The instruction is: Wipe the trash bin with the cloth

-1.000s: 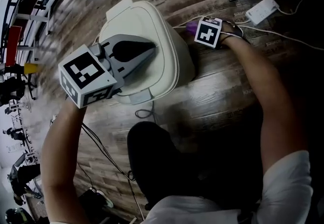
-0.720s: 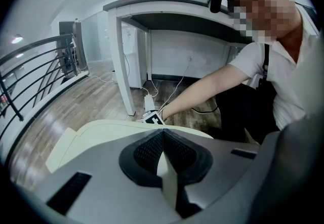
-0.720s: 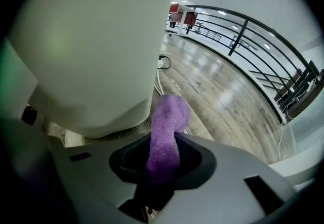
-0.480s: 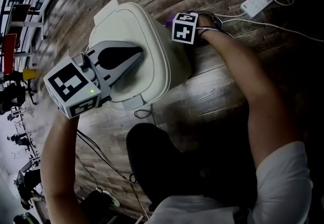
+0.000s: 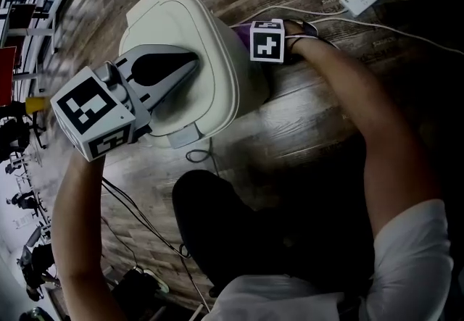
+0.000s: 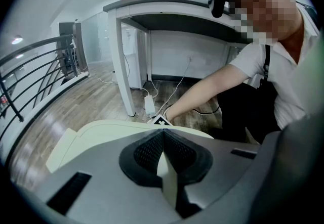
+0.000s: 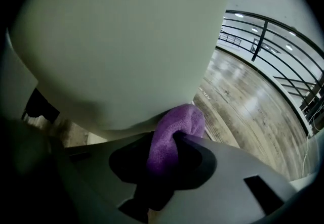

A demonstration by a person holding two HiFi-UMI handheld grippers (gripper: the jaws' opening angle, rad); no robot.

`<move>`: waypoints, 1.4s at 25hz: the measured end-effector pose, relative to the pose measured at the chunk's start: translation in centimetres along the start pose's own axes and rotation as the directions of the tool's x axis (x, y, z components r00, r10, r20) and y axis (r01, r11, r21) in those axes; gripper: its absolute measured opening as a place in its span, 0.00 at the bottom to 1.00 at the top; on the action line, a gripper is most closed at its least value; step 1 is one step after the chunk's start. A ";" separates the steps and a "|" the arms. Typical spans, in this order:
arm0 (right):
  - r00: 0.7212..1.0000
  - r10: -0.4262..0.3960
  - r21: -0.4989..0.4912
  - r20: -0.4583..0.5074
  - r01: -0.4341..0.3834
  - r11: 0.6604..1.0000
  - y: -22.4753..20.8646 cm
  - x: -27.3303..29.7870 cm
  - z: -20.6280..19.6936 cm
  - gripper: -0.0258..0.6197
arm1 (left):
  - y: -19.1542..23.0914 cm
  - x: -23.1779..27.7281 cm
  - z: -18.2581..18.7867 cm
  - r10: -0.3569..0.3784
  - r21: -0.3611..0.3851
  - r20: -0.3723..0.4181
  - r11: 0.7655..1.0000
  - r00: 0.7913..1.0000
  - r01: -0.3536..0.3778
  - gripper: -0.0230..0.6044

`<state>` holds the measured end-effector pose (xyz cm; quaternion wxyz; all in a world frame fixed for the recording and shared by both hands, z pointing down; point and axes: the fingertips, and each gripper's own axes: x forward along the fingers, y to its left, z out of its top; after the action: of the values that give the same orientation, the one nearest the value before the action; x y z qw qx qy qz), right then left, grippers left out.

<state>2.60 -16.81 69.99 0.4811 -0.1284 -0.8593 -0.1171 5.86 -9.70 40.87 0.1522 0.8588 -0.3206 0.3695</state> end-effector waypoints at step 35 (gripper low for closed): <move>0.757 0.618 -0.017 -0.213 -0.635 0.772 20.4 -1.0 -6.6 0.19 | -0.3 0.0 0.2 0.045 0.063 0.024 0.997 0.999 -0.047 0.04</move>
<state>15.13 0.16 74.09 0.5679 -0.4175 -0.7093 0.0007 6.17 -9.63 40.70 0.1128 0.8596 -0.3301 0.3733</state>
